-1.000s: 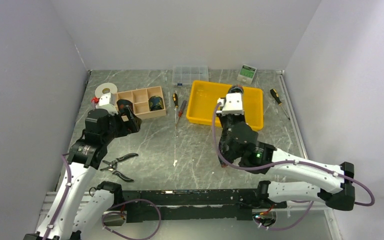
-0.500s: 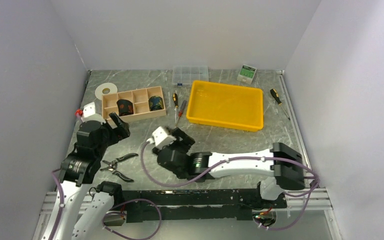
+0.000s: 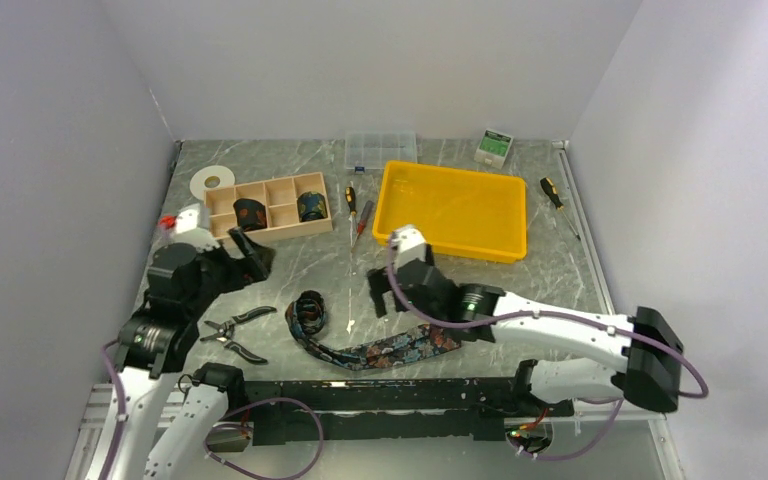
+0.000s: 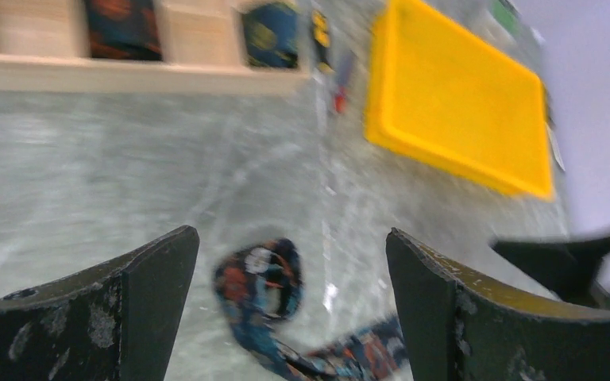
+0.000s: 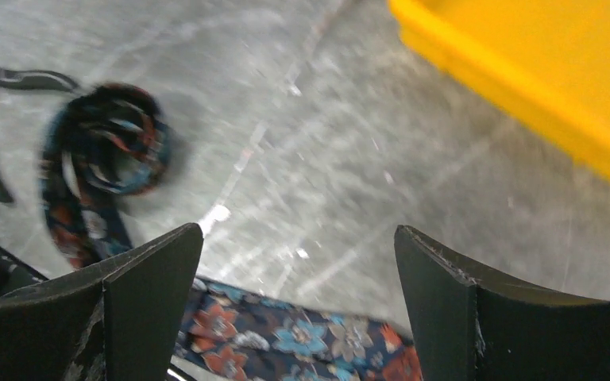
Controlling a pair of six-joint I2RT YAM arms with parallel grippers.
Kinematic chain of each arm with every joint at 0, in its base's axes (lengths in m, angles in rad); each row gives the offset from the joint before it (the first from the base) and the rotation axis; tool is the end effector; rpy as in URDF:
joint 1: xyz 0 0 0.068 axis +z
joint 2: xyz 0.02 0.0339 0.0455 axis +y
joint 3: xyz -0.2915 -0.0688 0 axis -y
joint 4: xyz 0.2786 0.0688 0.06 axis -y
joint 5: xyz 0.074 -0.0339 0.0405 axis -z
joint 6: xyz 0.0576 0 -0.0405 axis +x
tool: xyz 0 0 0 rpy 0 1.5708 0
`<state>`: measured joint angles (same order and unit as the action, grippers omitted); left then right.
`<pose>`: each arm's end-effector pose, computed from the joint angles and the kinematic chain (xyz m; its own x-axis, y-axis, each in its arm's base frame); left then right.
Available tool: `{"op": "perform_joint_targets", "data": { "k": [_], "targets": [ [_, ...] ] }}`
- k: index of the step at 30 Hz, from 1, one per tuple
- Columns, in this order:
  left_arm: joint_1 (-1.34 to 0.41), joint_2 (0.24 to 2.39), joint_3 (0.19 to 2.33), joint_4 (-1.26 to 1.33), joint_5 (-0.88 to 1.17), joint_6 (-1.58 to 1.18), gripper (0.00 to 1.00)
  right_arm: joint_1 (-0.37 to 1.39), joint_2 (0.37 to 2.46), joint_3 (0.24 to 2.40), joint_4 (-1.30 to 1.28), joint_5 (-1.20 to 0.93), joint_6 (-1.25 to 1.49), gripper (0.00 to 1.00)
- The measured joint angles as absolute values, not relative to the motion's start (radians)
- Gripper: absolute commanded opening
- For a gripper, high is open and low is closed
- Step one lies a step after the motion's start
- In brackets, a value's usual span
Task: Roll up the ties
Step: Place the tie at the center of the board, then flatten out the tie at the center of the board.
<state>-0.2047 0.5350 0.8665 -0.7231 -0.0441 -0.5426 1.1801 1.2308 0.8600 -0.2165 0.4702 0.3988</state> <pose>0.1324 -0.0249 0.3593 -0.4043 -0.4429 -0.8002 -0.0532 0.8848 -0.4629 0.1416 0.2754 0.2738 -0.4588 -0.2049 -0.8646 -0.5453 0.8332 0.0919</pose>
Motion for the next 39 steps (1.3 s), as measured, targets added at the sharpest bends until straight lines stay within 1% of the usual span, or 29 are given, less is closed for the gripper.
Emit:
{"op": "perform_joint_targets", "data": {
  "k": [4, 7, 9, 12, 17, 19, 22, 25, 27, 31, 36, 39],
  "targets": [
    [-0.224, 0.623, 0.756, -0.571, 0.254, -0.572, 0.94, 1.065, 1.114, 0.658, -0.246, 0.381, 0.558, 0.96],
    [-0.321, 0.672, 0.688, -0.535, 0.322, -0.593, 0.94, 1.054, 1.025, 0.55, -0.325, 0.355, 0.691, 1.0],
    [-0.412, 0.677, 0.669, -0.534, 0.321, -0.599, 0.94, 1.054, 0.941, 0.526, -0.402, 0.358, 0.785, 1.0],
    [-0.543, 0.712, 0.661, -0.469, 0.313, -0.627, 0.86, 1.054, 0.862, 0.546, -0.489, 0.369, 0.926, 1.0],
    [-0.736, 0.918, 0.64, -0.326, 0.223, -0.669, 0.76, 1.057, 0.883, 0.604, -0.649, 0.376, 1.13, 1.0],
    [-0.806, 1.014, 0.632, -0.299, 0.178, -0.679, 0.7, 1.062, 0.88, 0.603, -0.719, 0.372, 1.203, 1.0],
    [-0.849, 1.074, 0.602, -0.269, 0.126, -0.705, 0.6, 1.062, 0.849, 0.587, -0.776, 0.356, 1.285, 1.0],
    [-0.855, 1.078, 0.553, -0.234, 0.086, -0.732, 0.52, 1.062, 0.815, 0.546, -0.789, 0.342, 1.349, 1.0],
    [-0.857, 1.078, 0.517, -0.213, 0.062, -0.753, 0.47, 1.063, 0.822, 0.516, -0.775, 0.329, 1.378, 1.0],
    [-0.875, 1.079, 0.44, -0.158, 0.046, -0.788, 0.43, 1.073, 0.922, 0.473, -0.699, 0.307, 1.417, 1.0],
    [-0.931, 1.135, 0.403, -0.092, 0.047, -0.81, 0.38, 1.101, 1.092, 0.501, -0.547, 0.315, 1.447, 0.98],
    [-0.965, 1.178, 0.396, -0.046, 0.046, -0.814, 0.34, 1.103, 1.145, 0.515, -0.471, 0.336, 1.472, 0.95]
  ]
}}
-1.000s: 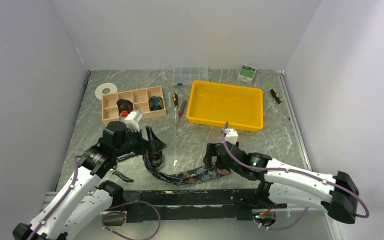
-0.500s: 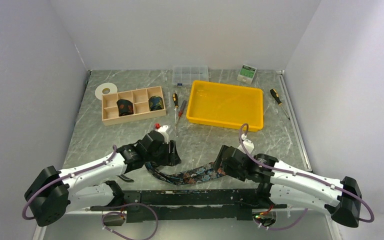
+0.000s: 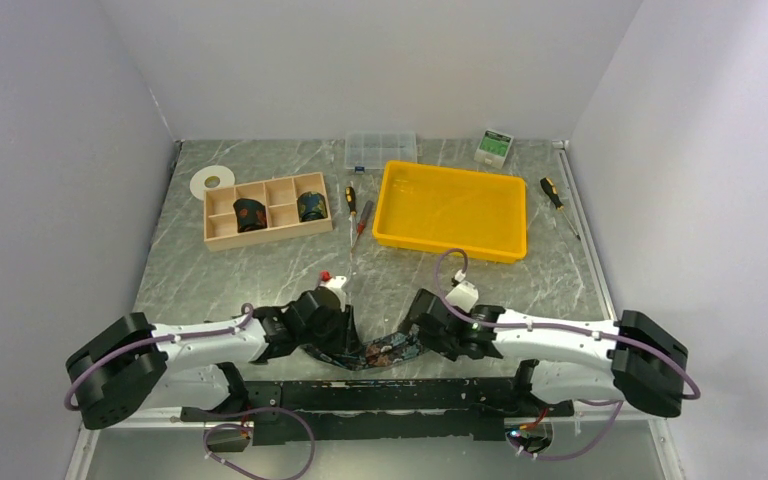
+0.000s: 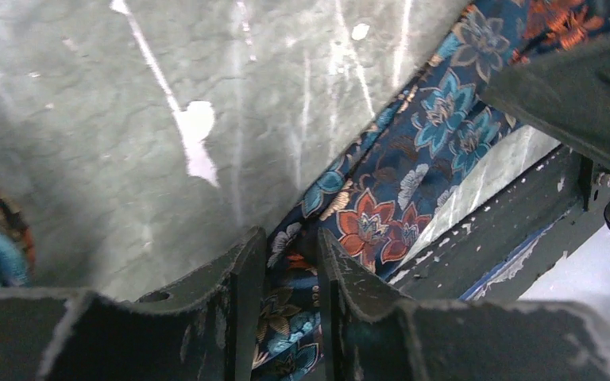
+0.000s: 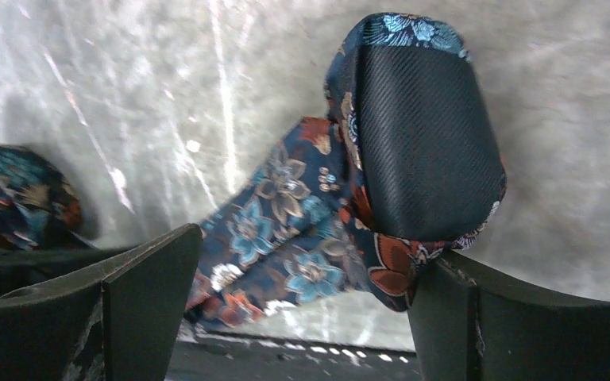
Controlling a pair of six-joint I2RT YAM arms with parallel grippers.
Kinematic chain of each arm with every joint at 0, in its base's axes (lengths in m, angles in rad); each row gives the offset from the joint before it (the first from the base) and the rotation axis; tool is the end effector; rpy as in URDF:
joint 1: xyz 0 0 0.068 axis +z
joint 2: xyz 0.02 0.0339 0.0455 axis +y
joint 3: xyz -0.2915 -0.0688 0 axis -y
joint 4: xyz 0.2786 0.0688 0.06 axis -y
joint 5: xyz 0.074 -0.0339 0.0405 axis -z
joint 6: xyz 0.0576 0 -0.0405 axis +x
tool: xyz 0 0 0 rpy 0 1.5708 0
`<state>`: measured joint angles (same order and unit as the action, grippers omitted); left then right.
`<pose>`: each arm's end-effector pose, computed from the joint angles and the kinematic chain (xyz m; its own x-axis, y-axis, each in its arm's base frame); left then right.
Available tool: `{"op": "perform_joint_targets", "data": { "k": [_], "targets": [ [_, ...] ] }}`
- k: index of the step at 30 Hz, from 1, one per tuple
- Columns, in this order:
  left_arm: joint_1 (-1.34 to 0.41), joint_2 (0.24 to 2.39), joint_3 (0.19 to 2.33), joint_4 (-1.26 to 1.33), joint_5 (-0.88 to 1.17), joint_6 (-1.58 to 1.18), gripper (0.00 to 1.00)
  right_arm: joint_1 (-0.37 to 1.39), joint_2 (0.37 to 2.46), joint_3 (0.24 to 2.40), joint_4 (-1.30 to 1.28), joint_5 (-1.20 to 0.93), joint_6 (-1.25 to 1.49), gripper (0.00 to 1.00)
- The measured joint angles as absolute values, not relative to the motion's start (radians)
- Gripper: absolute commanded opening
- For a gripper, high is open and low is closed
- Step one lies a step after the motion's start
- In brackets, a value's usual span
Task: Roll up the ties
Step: Flatten out the tie at the center of the board.
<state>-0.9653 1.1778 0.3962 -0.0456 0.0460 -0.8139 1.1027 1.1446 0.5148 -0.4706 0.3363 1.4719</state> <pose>0.1330 -0.1967 0.1323 -0.8976 0.0208 -0.4402 0.2716 0.8128 -0.5154 0.1154 0.1861 0.1489 -0.8109 0.4781 -0.3375 0.3237 0.8468 0.4220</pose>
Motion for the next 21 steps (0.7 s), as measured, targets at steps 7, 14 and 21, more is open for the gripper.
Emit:
{"op": "perform_joint_targets", "data": {
  "k": [7, 14, 21],
  "targets": [
    [-1.036, 1.222, 0.374, 0.076, 0.041, -0.83, 0.31, 1.103, 1.282, 0.543, -0.276, 0.404, 1.541, 0.79],
    [-1.067, 1.248, 0.364, 0.143, 0.035, -0.831, 0.28, 1.102, 1.424, 0.586, -0.135, 0.426, 1.556, 0.39],
    [-1.073, 1.172, 0.321, 0.126, 0.02, -0.832, 0.27, 1.1, 1.445, 0.574, -0.111, 0.418, 1.555, 0.08]
  ]
}}
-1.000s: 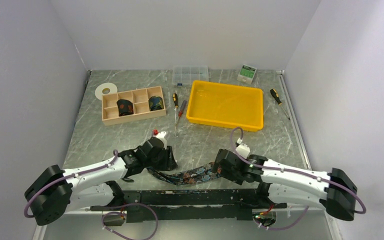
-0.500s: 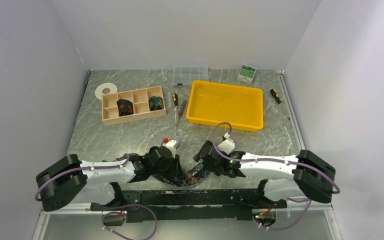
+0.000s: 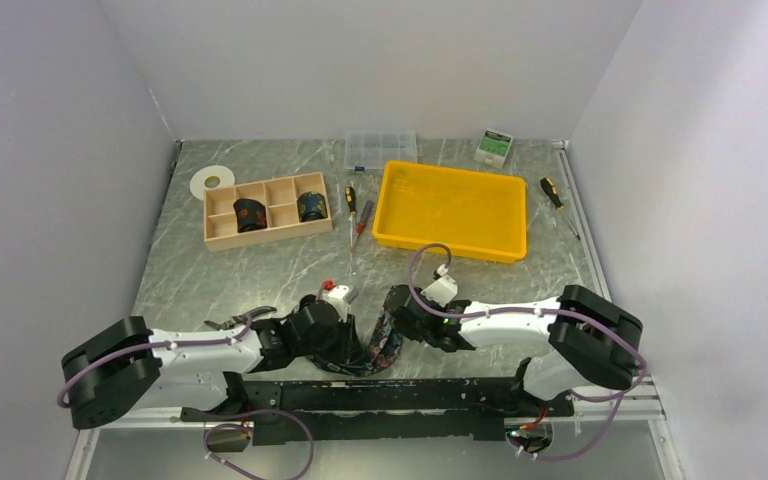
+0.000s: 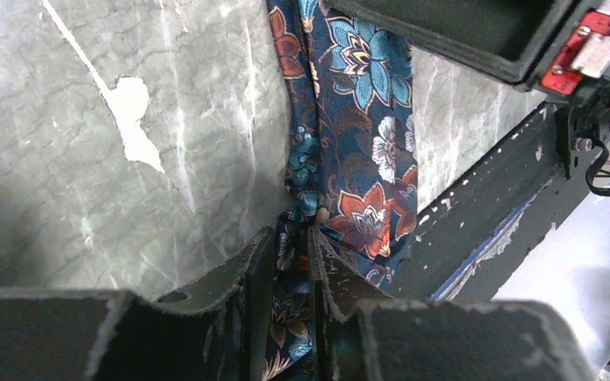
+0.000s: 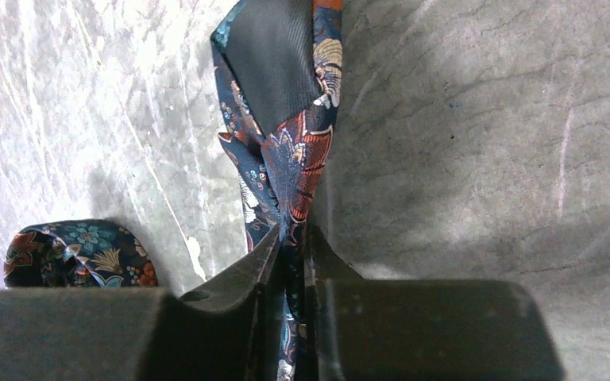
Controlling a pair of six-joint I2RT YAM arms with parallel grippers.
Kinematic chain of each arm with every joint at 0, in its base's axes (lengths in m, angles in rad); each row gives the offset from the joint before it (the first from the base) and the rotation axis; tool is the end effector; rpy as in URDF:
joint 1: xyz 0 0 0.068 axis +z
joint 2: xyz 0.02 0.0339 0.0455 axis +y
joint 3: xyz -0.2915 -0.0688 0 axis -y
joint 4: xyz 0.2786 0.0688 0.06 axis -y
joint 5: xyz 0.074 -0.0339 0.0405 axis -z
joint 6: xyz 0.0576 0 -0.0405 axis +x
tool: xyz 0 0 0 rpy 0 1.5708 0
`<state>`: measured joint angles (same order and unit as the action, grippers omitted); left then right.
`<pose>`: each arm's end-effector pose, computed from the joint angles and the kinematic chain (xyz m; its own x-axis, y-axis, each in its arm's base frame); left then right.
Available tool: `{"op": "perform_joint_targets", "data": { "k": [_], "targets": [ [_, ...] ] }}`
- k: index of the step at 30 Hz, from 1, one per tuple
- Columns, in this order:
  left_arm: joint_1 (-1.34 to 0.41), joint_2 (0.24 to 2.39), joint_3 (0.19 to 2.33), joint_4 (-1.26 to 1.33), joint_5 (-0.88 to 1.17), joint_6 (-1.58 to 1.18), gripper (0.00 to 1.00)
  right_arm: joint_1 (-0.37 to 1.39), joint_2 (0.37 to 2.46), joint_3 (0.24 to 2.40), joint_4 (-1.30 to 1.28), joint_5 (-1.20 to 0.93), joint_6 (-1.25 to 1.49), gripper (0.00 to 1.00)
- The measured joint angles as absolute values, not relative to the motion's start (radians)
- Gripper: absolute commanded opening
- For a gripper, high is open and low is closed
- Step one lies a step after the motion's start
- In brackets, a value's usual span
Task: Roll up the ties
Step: Flatten out the tie at the center of the board.
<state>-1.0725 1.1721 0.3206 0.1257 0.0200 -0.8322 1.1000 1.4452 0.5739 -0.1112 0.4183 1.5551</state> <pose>0.1108 -0.2061 0.1247 -0.8682 0.0489 -0.4938 0.3615 0.7440 -0.5620 0.1474 0.2381 0.1228 -0.7180 0.6037 -0.3466 0.3661 0.7510 0.5496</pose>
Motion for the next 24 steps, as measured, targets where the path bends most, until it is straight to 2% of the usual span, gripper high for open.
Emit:
{"op": "perform_joint_targets", "data": {
  "k": [2, 5, 7, 8, 11, 13, 14, 19, 24],
  "targets": [
    [-1.074, 1.138, 0.315, 0.101, 0.018, -0.832, 0.27, 1.1, 1.446, 0.573, -0.114, 0.418, 1.545, 0.0],
    [-1.075, 1.089, 0.314, 0.07, 0.017, -0.833, 0.29, 1.099, 1.435, 0.573, -0.129, 0.42, 1.52, 0.0],
    [-1.075, 1.041, 0.315, 0.038, 0.009, -0.833, 0.35, 1.101, 1.4, 0.573, -0.179, 0.432, 1.475, 0.0],
    [-1.075, 1.008, 0.318, 0.008, 0.001, -0.833, 0.42, 1.102, 1.365, 0.572, -0.204, 0.443, 1.438, 0.0],
    [-1.076, 0.886, 0.364, -0.131, -0.029, -0.818, 0.75, 1.101, 1.174, 0.58, -0.253, 0.492, 1.264, 0.0],
    [-1.077, 0.777, 0.453, -0.262, -0.073, -0.802, 0.89, 1.096, 1.023, 0.639, -0.277, 0.526, 1.083, 0.0],
    [-1.077, 0.733, 0.5, -0.303, -0.091, -0.788, 0.93, 1.093, 0.967, 0.697, -0.289, 0.54, 0.986, 0.0],
    [-1.077, 0.516, 0.819, -0.44, -0.242, -0.705, 0.93, 1.084, 0.885, 1.148, -0.311, 0.522, 0.542, 0.0],
    [-1.077, 0.39, 0.986, -0.48, -0.39, -0.601, 0.93, 1.083, 0.912, 1.584, -0.287, 0.416, 0.265, 0.0]
  ]
}}
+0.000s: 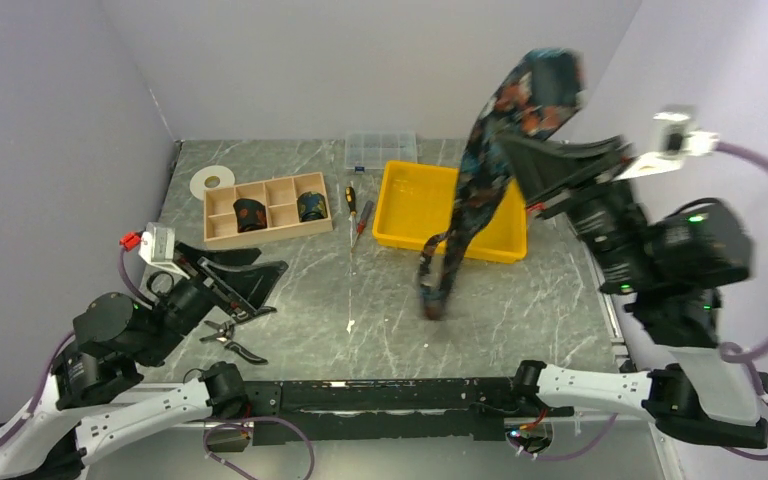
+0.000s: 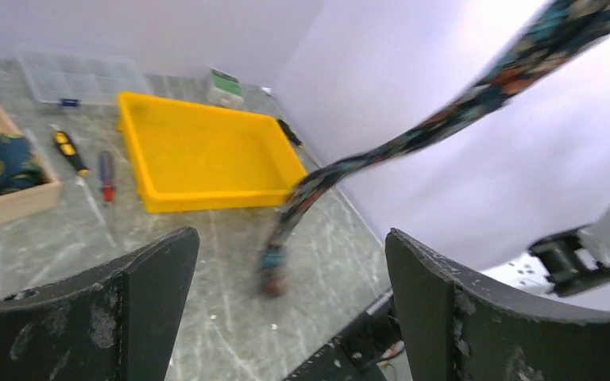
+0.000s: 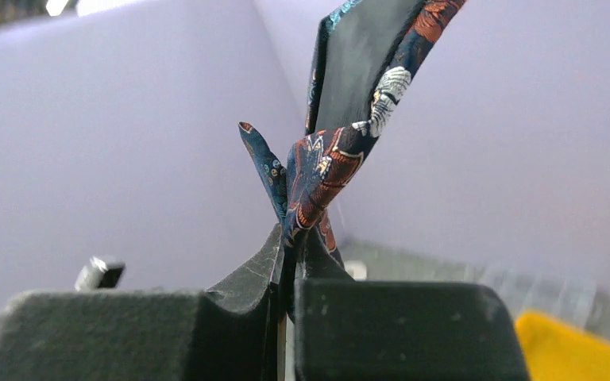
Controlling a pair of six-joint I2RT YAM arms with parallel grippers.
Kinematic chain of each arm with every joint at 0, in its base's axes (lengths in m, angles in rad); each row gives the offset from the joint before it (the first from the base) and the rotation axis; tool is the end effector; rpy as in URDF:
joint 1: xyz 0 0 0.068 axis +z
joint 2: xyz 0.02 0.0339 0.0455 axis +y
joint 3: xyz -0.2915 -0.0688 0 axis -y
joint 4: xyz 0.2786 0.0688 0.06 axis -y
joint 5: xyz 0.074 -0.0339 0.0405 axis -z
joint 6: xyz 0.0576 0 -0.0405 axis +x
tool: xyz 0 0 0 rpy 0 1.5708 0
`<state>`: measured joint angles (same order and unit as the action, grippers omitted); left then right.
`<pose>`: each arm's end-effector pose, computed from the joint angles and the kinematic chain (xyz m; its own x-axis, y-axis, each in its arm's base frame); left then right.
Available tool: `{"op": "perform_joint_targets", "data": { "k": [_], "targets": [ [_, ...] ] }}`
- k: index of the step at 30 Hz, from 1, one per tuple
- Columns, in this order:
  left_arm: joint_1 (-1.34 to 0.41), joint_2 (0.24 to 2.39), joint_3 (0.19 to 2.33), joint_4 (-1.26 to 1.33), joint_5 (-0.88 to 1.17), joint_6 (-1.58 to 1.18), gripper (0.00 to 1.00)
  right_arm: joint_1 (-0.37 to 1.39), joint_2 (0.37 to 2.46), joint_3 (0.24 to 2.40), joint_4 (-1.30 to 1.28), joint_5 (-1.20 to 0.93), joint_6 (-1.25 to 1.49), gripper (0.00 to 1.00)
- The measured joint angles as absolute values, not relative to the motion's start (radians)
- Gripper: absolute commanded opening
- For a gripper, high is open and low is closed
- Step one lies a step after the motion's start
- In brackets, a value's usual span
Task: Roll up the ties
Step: Flatten out the tie at the center of the board.
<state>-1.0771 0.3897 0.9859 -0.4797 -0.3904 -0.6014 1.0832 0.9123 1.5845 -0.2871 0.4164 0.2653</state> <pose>0.0542 -0.0544 0.4451 -0.3140 -0.5207 -0.7939 0.5549 0.5779 -0.5984 0.0860 0.1125 0.6121 0.0040 0.5194 -0.8545 -0.6564 0.6460 0.3896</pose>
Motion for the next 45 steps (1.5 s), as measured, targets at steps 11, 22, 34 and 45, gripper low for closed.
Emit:
{"op": "perform_joint_targets", "data": {
  "k": [11, 22, 34, 45],
  "targets": [
    [-1.077, 0.382, 0.999, -0.619, -0.513, -0.534, 0.93, 1.081, 1.197, 2.119, -0.403, 0.116, 0.159, 0.0],
    [-1.077, 0.345, 0.997, -0.672, -0.556, -0.485, 0.93, 1.082, 1.386, 2.322, -0.454, 0.006, 0.178, 0.0],
    [-1.077, 0.181, 1.081, -0.818, -0.809, -0.567, 0.93, 1.131, 1.299, 1.951, -0.151, 0.327, 0.247, 0.0],
    [-1.077, 0.156, 1.241, -1.337, -1.287, -1.139, 0.93, 1.287, 1.747, 2.159, 0.098, 0.721, 0.353, 0.0]
  ]
}}
